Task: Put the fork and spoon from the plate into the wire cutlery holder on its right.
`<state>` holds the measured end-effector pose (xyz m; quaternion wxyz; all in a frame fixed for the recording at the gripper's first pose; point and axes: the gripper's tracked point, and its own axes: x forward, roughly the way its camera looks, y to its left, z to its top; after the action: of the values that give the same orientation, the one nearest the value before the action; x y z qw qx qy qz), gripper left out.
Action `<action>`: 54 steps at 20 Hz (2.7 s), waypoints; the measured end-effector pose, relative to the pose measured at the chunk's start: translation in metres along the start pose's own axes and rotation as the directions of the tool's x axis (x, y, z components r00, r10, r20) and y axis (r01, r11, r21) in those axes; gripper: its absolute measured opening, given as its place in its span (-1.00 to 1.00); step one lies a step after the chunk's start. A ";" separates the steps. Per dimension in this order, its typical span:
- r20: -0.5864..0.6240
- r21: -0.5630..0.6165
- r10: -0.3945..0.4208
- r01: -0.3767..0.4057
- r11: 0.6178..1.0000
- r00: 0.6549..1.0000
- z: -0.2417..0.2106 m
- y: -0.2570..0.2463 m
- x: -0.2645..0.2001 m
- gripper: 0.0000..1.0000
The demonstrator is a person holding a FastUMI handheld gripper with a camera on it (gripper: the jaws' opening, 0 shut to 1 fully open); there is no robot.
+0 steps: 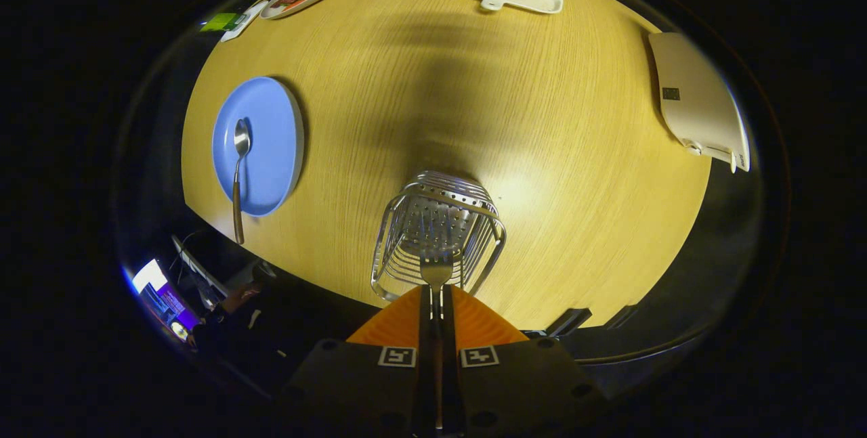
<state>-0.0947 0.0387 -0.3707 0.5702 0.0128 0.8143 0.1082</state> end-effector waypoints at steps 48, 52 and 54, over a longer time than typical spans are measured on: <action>0.428 -0.015 0.151 -0.160 0.987 0.891 0.118 0.288 0.074 -0.14; 0.426 0.012 0.108 -0.125 0.992 0.898 0.126 0.281 0.089 -0.48; 0.418 -0.004 0.164 -0.178 0.984 0.893 0.122 0.283 0.086 -0.86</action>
<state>-0.0397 0.3466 -0.4359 0.7188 0.1169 0.6711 0.1388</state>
